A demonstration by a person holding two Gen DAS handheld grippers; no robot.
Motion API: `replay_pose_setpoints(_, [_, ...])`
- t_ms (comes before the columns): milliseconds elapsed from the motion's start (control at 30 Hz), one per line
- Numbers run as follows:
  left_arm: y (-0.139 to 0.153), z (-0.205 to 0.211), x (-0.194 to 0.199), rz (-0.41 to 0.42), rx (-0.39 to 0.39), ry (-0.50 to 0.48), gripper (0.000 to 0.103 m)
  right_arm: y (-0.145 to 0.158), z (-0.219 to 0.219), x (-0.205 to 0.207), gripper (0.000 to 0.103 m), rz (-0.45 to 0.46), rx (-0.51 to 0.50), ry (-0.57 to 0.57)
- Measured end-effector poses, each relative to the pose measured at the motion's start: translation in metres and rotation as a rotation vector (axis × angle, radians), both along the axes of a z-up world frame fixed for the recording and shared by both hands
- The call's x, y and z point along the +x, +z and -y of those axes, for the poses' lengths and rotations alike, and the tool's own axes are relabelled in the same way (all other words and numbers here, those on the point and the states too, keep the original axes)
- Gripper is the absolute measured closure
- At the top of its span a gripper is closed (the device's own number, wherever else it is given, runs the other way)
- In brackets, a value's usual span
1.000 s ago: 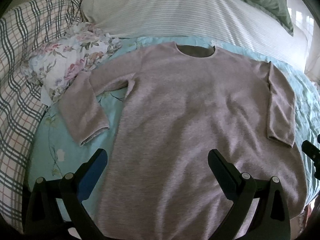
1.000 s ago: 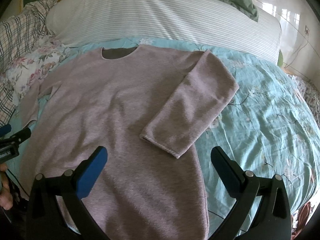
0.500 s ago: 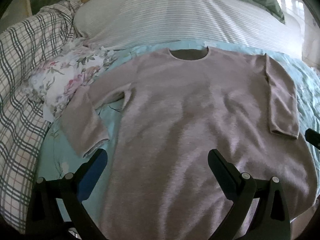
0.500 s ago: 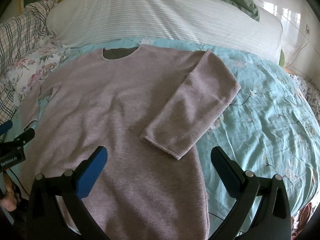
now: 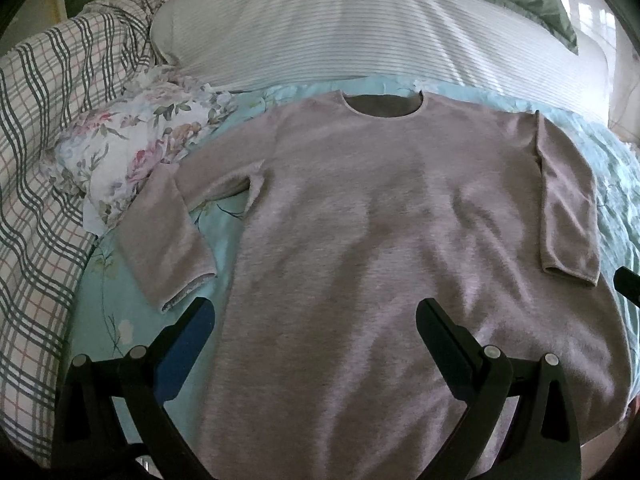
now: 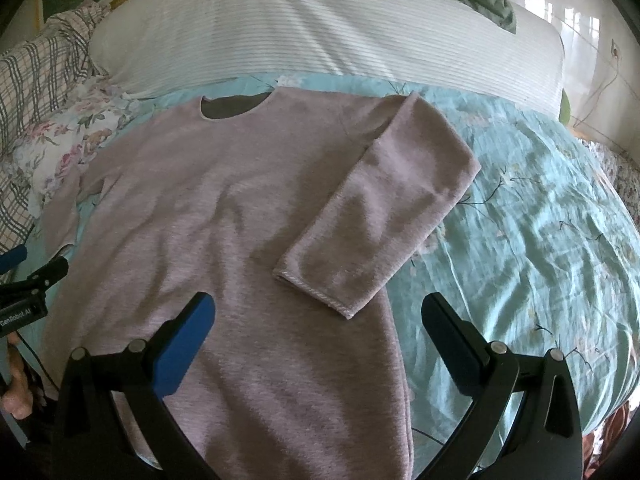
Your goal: Fold small clothes
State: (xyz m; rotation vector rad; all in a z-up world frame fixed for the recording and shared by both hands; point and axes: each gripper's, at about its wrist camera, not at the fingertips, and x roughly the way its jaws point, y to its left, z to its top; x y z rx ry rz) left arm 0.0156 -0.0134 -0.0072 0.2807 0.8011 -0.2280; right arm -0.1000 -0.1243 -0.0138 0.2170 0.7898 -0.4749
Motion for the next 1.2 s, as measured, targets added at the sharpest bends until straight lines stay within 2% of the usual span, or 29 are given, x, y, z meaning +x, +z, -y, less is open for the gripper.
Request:
replay_pose_setpoints(333, [0.0, 0.001, 0.002, -0.005, -0.002, -0.004, 0.002, -0.005, -0.008, 0.002, 0.001, 0.001, 0.003, 0.066])
replay_pose_setpoints(833, [-0.005, 0.002, 0.013, -0.03, -0.015, -0.006, 0.002, -0.015, -0.005, 0.013, 0.02, -0.015, 0.058, 0.132])
replay_pose_setpoints(933, [-0.006, 0.004, 0.016, -0.039, -0.019, -0.009, 0.002, -0.02, -0.003, 0.017, 0.027, -0.033, 0.068, 0.139])
replay_pose_setpoints(1200, [-0.008, 0.011, 0.019, -0.046, -0.019, -0.013, 0.002, -0.028, 0.004, 0.02, 0.028, -0.06, 0.08, 0.147])
